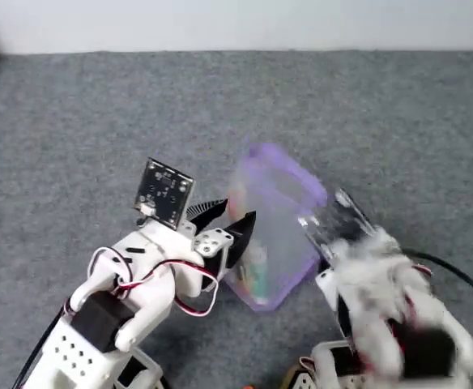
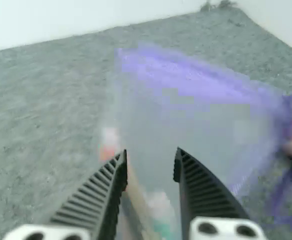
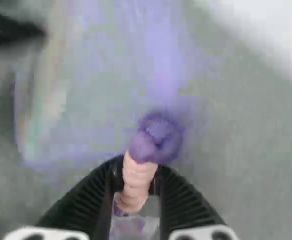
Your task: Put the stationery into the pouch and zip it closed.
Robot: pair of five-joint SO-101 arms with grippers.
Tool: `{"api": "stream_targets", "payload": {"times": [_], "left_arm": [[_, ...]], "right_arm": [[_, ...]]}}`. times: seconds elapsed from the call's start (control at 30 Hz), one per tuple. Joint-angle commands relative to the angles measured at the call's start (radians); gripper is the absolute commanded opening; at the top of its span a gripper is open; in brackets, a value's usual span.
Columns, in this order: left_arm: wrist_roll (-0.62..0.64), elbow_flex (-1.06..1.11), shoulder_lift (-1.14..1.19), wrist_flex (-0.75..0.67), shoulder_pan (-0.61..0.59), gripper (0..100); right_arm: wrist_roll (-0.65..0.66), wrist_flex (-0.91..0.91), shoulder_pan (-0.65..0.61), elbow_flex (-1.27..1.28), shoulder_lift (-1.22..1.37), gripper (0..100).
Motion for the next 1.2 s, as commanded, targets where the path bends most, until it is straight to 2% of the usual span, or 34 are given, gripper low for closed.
{"api": "stream_targets", "payload": {"times": [0.0, 0.1, 0.3, 0.47, 0.63, 0.83, 1.1, 1.17], "left_arm": [[0.012, -0.01, -0.011, -0.003, 0.009, 16], [0.011, -0.013, -0.012, 0.011, 0.043, 16], [0.009, -0.031, -0.012, 0.054, 0.19, 16], [0.008, -0.074, -0.012, 0.101, 0.226, 16], [0.008, -0.108, -0.012, 0.1, 0.262, 16], [0.012, -0.11, -0.012, 0.098, 0.265, 16], [0.014, -0.107, -0.012, 0.097, 0.258, 16], [0.014, -0.108, -0.012, 0.097, 0.218, 16]], "right_arm": [[0.008, 0.004, 0.093, 0.072, -0.019, 0.8], [0.005, 0.018, 0.131, 0.086, -0.021, 0.8], [-0.038, 0.054, 0.128, 0.04, -0.022, 0.8], [-0.1, 0.058, 0.048, -0.083, -0.022, 0.8], [-0.201, 0.058, -0.094, -0.219, -0.022, 0.8], [-0.29, 0.053, -0.22, -0.356, -0.019, 0.8], [-0.299, 0.054, -0.228, -0.425, -0.021, 0.8], [-0.288, 0.056, -0.228, -0.425, -0.021, 0.8]]}}
